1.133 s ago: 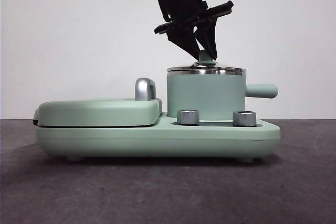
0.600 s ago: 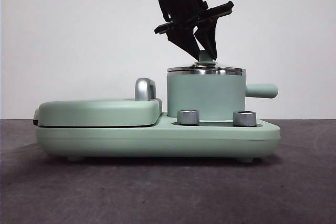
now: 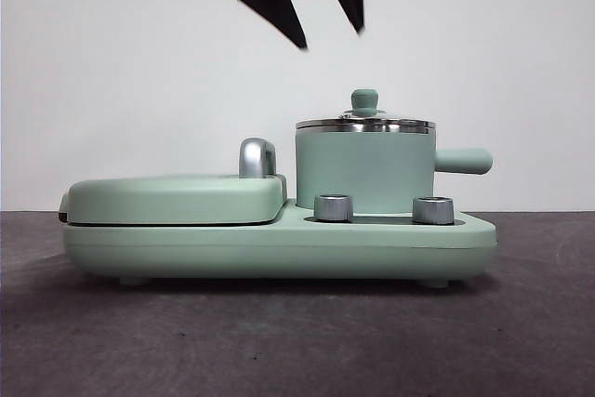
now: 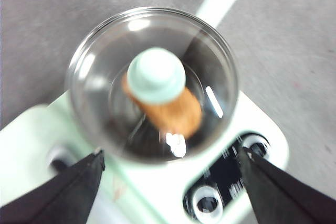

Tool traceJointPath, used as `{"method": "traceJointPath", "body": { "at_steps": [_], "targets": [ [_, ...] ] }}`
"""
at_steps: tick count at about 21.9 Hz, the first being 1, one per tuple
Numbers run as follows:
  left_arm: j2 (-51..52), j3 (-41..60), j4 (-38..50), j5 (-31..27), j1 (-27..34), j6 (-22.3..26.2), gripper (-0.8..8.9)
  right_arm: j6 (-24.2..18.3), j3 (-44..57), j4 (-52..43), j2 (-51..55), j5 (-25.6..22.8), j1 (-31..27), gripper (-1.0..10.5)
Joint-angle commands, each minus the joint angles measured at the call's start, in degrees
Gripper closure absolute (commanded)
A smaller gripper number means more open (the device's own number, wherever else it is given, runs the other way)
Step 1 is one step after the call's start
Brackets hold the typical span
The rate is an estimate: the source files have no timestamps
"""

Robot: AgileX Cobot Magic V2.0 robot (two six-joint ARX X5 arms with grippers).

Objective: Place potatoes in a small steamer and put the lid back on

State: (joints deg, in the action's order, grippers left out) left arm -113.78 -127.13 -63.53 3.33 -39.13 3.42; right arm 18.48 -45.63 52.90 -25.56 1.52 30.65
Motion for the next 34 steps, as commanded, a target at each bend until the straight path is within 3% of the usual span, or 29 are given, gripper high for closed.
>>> {"method": "traceJointPath", "body": {
  "at_steps": [1, 6, 14, 19, 30, 34],
  "targets": [
    [2.43, -1.9, -3.63, 0.09, 0.35, -0.72, 3.99, 0.59, -0.37, -0.61, -0.13, 0.63, 0.35, 5.0],
    [10.73, 2.67, -9.49, 0.09, 1.66, -1.31, 4.05, 0.59, -0.37, -0.68, -0.13, 5.03, 0.35, 5.0],
    [27.8, 24.17, -10.12, 0.11, 1.95, -1.09, 4.08, 0.59, -0.37, -1.73, -0.17, 9.79, 0.35, 5.0],
    [41.33, 39.3, -6.14, 1.2, 1.95, -1.84, 4.09, 0.22, -0.37, -5.46, -0.22, 13.44, 0.35, 5.0],
    [75.76, 71.95, 14.78, 1.09, 1.97, -14.91, 4.13, -2.82, -0.37, -8.13, -2.99, 17.57, 0.35, 5.0],
    [84.0, 78.64, 18.27, 1.07, 2.01, -18.99, 4.14, -4.0, -0.37, -9.62, -3.63, 17.99, 0.35, 5.0]
  ]
}}
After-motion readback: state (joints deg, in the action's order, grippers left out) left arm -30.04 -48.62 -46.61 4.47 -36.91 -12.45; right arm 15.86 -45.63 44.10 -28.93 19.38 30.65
